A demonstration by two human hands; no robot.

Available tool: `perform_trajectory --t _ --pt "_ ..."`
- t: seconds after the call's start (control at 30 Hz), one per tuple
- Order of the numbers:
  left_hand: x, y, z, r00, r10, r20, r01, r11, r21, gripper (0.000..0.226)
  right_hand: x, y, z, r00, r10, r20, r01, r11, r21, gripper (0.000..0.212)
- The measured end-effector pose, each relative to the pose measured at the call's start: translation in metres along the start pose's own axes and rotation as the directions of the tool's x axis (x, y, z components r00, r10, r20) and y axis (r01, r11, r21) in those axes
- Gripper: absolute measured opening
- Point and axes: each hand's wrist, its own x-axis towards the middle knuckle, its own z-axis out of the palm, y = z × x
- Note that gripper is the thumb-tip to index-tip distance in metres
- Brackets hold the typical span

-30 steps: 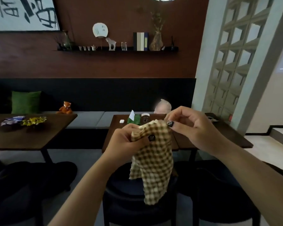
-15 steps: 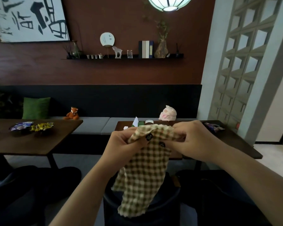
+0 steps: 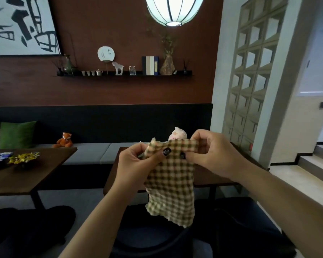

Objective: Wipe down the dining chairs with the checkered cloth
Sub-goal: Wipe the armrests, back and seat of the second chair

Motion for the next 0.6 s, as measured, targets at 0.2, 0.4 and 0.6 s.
perform_trajectory --t 0.2,0.4,0.6 --pt "-0.003 -0.014 0.006 0.921 -0.240 0.306 0.285 0.952 -0.109 0.061 -0.003 0.019 0.003 0.972 0.068 -0.224 -0.017 0.974 0.225 0.028" --pt "-0.010 -0.037 0.017 0.915 -0.325 0.237 0.361 0.924 -0.127 0.031 -0.007 0.042 0.007 0.820 0.548 0.167 -0.510 0.565 0.649 0.032" --pt "0.004 -0.037 0.016 0.908 -0.371 0.195 0.334 0.921 0.199 0.009 -0.027 0.073 0.025 0.704 0.630 0.329 -0.696 0.517 0.499 0.007"
